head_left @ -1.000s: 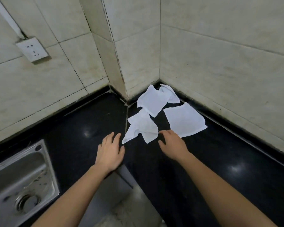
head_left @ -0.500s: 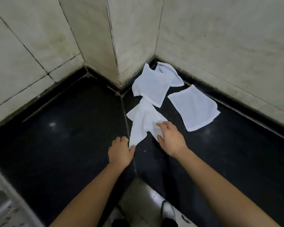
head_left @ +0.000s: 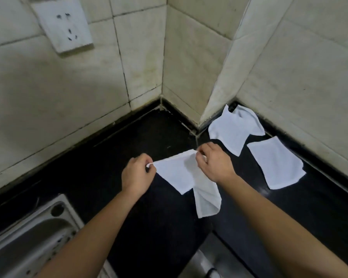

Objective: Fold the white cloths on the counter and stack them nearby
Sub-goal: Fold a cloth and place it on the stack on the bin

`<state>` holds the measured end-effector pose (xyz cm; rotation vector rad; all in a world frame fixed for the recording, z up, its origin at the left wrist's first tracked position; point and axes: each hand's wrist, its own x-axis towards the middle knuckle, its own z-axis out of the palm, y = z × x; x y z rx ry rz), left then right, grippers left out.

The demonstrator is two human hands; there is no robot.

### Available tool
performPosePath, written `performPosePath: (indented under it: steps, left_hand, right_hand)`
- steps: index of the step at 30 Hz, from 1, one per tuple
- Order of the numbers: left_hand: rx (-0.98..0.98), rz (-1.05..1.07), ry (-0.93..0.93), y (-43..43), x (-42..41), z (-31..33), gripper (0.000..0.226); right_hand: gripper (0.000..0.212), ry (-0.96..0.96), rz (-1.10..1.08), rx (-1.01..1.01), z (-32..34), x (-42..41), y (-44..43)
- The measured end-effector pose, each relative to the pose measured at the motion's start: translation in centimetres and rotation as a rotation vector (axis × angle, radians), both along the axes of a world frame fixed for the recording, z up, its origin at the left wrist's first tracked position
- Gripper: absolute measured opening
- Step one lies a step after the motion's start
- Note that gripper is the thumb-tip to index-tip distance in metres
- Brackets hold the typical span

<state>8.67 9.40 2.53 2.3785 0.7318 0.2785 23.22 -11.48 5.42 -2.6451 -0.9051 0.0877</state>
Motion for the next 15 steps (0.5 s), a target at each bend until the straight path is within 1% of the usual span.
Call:
performPosePath:
  steps: [2,6,8,10,12,15]
  left_hand:
    - [0.034,0.055,-0.092,1.8,0.2,2.6,0.003]
    - [0.112,0.164,-0.289,4.6,0.1,8.0,0.014]
    - [0.236,0.179,-0.361,5.3,-0.7,10.1,0.012]
    - [0.348,0.178,-0.395,5.5,-2.0,10.9,0.01]
    - [0.408,0.183,-0.383,4.8,-3.7,10.0,0.01]
    - [0.441,0.142,-0.27,2.4,-7.4,5.9,0.013]
  right_hand:
    - [0.02,-0.004,-0.022,0.083,2.5,0.2,1.8]
    - [0.019,-0.172,0.016,0.193,7.2,0.8,4.7]
    - [0.021,-0.198,0.034,0.227,8.8,1.0,5.5]
    - [0.022,-0.169,0.062,0.256,9.3,0.9,5.7]
    - [0.021,-0.082,0.145,0.235,8.4,0.3,5.2]
    - [0.02,0.066,0.285,0.091,4.5,-1.8,3.5]
